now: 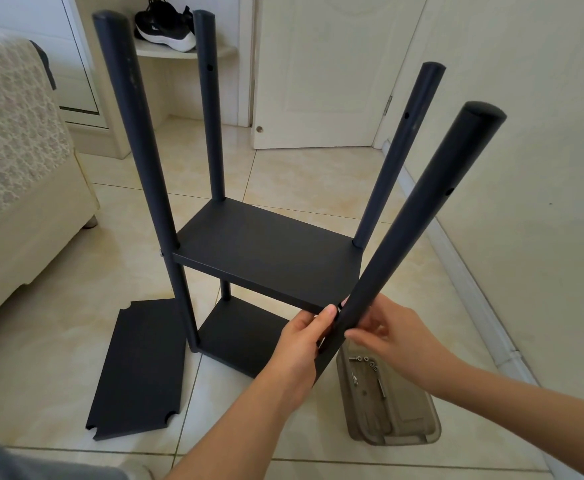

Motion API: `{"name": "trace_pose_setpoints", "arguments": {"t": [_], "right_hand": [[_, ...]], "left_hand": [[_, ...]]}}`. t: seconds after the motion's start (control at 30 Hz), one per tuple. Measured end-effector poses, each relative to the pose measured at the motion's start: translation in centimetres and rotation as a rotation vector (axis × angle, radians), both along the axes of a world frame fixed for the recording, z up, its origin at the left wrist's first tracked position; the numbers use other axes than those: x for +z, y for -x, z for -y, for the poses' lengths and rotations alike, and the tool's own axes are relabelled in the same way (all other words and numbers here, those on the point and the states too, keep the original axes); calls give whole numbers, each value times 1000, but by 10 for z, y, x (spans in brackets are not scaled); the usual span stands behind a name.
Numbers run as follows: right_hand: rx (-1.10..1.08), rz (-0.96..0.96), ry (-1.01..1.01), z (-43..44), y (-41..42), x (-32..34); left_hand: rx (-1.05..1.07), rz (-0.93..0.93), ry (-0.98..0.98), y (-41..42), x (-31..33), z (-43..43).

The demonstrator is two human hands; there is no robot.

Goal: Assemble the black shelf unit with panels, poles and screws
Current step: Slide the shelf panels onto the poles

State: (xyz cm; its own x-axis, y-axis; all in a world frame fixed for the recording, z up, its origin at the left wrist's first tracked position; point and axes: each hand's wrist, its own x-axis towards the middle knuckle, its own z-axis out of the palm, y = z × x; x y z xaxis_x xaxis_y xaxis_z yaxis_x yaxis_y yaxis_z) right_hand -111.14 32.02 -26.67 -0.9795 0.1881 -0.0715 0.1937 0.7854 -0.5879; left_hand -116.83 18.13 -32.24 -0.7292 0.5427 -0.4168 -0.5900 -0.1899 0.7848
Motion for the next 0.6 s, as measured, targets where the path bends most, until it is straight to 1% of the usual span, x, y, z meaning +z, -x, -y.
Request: {"name": "trace_pose_setpoints", "arguments": {"t": [0.3,0.6], "right_hand": [[-24,-29,-54,-9,1,0],[-22,-65,-4,-8,1,-1]], "left_hand": [[-3,42,-73,0,2,2],[-11,29,-84,1,1,2]]}}
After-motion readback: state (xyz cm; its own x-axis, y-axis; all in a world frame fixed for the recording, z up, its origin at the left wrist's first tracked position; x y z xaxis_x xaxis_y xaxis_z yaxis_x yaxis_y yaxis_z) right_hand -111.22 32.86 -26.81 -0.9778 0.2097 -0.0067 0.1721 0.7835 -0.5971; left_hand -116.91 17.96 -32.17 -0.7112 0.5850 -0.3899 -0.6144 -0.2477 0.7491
